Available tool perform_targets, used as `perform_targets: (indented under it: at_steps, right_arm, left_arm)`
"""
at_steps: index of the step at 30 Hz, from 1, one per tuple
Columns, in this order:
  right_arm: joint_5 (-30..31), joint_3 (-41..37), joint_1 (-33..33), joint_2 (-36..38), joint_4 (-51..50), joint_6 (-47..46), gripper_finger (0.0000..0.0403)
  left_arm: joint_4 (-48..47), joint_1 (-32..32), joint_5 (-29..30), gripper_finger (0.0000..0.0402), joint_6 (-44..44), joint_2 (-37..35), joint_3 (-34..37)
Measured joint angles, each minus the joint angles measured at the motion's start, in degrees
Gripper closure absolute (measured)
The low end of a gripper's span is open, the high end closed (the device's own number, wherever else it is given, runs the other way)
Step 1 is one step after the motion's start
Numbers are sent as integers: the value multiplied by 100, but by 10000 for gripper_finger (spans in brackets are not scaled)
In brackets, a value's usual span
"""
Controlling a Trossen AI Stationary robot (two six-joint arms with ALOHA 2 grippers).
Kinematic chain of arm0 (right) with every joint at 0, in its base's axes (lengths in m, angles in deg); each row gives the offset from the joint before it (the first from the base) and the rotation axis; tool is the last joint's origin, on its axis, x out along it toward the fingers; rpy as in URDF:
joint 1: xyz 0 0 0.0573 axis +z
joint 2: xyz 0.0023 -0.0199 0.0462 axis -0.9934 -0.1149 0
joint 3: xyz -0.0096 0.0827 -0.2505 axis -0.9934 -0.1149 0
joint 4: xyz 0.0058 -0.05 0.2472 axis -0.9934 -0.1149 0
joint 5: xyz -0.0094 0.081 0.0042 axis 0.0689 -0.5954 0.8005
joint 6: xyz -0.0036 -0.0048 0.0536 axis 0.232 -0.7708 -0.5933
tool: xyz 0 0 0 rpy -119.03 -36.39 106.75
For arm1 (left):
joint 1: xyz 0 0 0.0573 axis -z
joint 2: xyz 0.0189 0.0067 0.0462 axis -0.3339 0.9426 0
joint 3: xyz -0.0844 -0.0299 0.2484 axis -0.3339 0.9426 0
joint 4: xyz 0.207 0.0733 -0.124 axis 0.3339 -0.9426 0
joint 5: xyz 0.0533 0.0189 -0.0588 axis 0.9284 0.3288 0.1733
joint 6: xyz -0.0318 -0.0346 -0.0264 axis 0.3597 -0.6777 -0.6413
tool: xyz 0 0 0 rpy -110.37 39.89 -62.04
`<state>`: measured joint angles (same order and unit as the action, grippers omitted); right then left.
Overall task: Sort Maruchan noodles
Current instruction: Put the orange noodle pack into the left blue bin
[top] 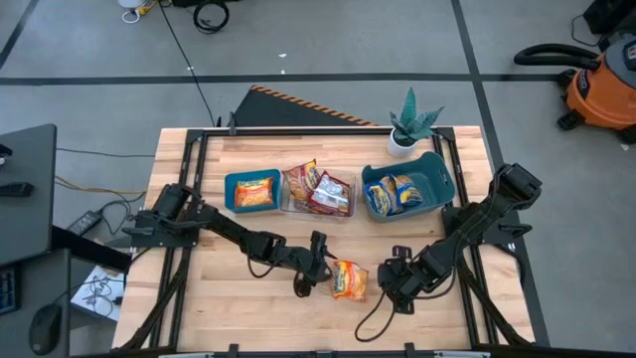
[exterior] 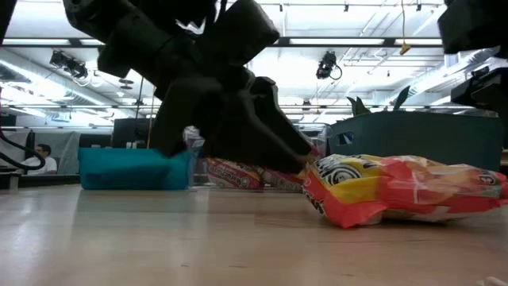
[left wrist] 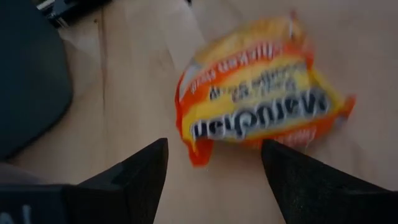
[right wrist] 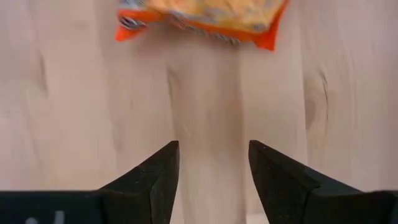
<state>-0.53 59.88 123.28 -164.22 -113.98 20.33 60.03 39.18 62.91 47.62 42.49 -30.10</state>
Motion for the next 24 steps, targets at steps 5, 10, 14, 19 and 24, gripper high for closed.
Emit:
perform_targets:
  at_steps: [5, 10, 14, 19, 24]
  right_arm:
    - [180, -137, 6, 0, 163, 125, 204]
    - [238, -540, -165, 0, 1250, 290, 205]
    - [333, -840, -437, -9, 2067, 508, 205]
    - [285, -885, -632, -9, 2553, 810, 205]
    - [307, -885, -710, -9, 2778, 958, 206]
  left_arm:
    - [-166, 25, 490, 136, 1455, 0, 0]
    - [151, 10, 530, 136, 2930, 230, 4]
    - [770, -1, 455, 137, 3623, 481, -13]
    - [1014, -7, 333, 138, 3611, 545, -10]
    - [977, -30, 247, 166, 3447, 546, -7]
